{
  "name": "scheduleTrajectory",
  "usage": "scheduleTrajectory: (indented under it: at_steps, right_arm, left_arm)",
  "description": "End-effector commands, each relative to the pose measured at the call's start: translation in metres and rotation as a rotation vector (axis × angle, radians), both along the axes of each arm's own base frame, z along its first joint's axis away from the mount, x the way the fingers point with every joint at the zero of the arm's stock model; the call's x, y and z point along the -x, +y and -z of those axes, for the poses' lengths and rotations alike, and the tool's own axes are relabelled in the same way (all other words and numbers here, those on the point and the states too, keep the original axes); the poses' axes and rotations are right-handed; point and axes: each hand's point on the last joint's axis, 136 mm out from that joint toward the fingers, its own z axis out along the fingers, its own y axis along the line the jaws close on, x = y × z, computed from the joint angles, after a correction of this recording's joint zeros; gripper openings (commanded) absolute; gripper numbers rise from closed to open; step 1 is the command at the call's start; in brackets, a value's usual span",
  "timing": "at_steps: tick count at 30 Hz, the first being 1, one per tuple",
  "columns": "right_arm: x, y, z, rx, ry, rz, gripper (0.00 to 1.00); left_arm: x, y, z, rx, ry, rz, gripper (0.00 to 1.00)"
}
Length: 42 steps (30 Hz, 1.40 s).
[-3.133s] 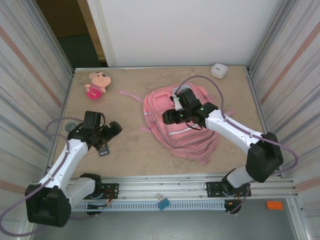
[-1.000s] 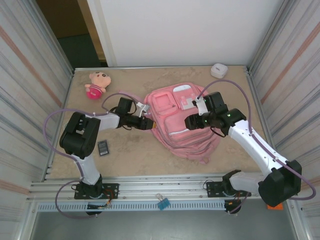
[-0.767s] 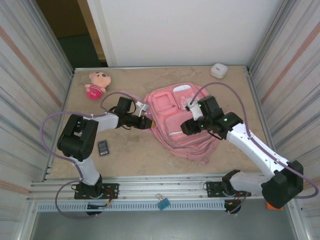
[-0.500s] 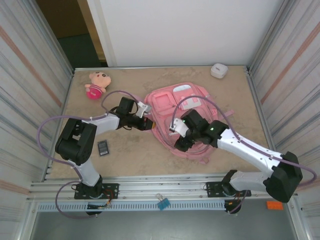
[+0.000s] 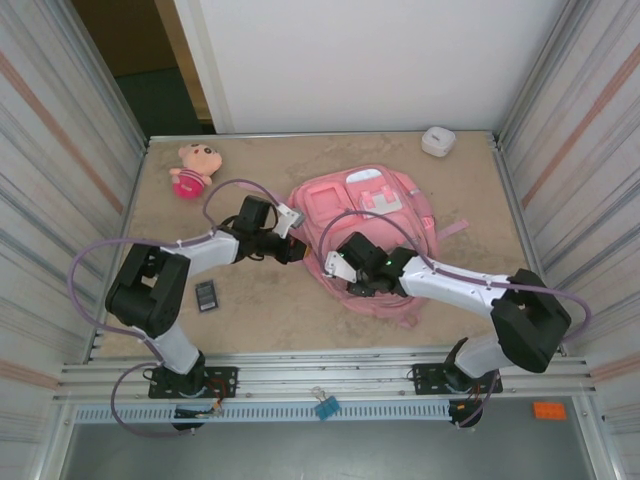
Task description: Pack the student bag
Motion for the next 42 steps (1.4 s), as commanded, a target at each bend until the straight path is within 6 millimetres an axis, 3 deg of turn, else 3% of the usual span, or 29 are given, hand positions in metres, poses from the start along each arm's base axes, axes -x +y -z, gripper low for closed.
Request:
scheduleTrajectory:
  at_steps: [1,7,11,14,18,20,24,26,28,34,42]
  right_arm:
    - [-0.038,0.009,-0.031,-0.064,-0.188,0.078,0.26]
    - [-0.034,0.027,-0.074,-0.316,-0.137,0.105,0.00]
    - [-0.037,0.022,-0.091,-0.461,-0.096,0.150,0.00]
    - [-0.038,0.017,-0.091,-0.491,-0.081,0.160,0.00]
    - [-0.031,0.019,-0.086,-0.514,-0.031,0.141,0.00]
    - [-0.024,0.020,-0.084,-0.541,0.009,0.117,0.00]
    - [-0.011,0.020,-0.086,-0.582,0.045,0.062,0.00]
    - [-0.004,0.018,-0.088,-0.596,0.055,0.027,0.00]
    - [0.004,0.017,-0.089,-0.599,0.075,-0.021,0.00]
    - [0.030,0.017,-0.088,-0.580,0.068,-0.214,0.00]
    - [0.032,0.013,-0.096,-0.606,0.074,-0.225,0.00]
  left_arm:
    - [0.017,-0.007,-0.014,0.019,-0.067,0.083,0.02]
    - [0.048,-0.026,-0.029,0.028,-0.154,0.246,0.02]
    - [0.070,-0.039,-0.034,0.042,-0.165,0.341,0.03]
    - [0.088,-0.057,-0.049,0.090,-0.171,0.413,0.04]
    - [0.113,-0.086,-0.070,0.146,-0.212,0.520,0.09]
    - [0.122,-0.098,-0.079,0.173,-0.230,0.554,0.17]
    - [0.120,-0.093,-0.089,0.161,-0.312,0.530,0.52]
    - [0.117,-0.082,-0.091,0.115,-0.407,0.511,0.69]
    - [0.115,-0.068,-0.090,0.050,-0.518,0.522,0.80]
    - [0.089,-0.042,-0.083,-0.215,-0.858,0.578,0.89]
    - [0.071,-0.058,-0.050,-0.325,-0.878,0.763,0.90]
